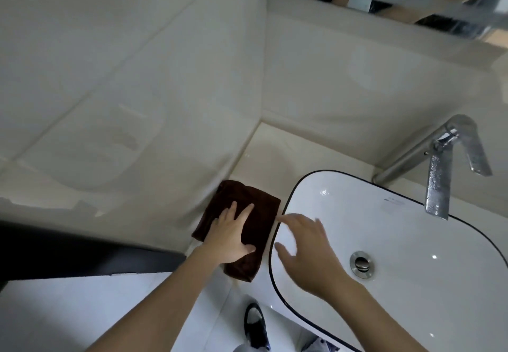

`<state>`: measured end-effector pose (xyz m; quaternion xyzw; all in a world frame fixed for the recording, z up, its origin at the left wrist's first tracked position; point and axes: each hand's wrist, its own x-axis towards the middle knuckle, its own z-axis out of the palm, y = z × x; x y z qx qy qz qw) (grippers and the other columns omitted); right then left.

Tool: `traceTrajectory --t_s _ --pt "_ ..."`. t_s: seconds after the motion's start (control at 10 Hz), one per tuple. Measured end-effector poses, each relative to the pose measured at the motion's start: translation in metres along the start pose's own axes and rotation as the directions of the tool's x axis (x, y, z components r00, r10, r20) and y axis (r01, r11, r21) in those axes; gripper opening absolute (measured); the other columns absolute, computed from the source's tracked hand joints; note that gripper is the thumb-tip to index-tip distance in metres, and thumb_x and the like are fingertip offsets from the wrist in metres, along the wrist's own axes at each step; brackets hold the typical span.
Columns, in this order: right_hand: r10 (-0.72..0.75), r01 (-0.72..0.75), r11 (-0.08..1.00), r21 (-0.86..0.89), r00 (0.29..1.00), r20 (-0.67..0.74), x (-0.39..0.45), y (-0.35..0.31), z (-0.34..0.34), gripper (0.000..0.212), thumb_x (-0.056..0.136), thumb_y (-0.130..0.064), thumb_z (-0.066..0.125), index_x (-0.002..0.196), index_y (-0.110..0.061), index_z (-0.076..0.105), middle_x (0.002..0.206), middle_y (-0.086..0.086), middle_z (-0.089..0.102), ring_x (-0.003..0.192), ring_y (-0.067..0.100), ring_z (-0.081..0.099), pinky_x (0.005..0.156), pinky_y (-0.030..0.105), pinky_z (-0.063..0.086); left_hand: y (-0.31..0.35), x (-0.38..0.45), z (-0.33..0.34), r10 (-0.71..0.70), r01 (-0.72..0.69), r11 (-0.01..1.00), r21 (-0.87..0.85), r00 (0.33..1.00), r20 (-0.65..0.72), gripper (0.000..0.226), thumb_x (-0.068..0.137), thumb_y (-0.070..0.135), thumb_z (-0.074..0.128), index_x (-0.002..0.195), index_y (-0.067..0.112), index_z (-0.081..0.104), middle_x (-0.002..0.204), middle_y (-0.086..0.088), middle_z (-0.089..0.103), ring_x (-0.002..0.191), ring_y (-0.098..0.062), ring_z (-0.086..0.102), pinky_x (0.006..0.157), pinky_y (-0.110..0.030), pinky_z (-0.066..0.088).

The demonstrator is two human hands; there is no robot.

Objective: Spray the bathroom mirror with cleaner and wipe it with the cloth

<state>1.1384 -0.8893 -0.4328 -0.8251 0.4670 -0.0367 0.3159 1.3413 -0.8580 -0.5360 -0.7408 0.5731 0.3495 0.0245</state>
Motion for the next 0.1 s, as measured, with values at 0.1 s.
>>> traceTrajectory --t_s 0.1 --pt "0.163 -0.106 0.942 0.318 0.974 -0.159 -0.0201 0.0106 -0.0503 0.034 0.092 -0.022 0.068 0.124 -0.030 0.061 0.117 -0.014 0.068 0.111 0.001 0.062 0.104 0.030 0.047 0.0167 -0.0292 -0.0310 0.074 -0.103 0.982 -0.159 0.982 -0.175 0.074 0.089 0.042 0.059 0.153 0.032 0.022 0.160 0.002 0.026 0.147 -0.019 0.025 0.117 -0.037 0.029"
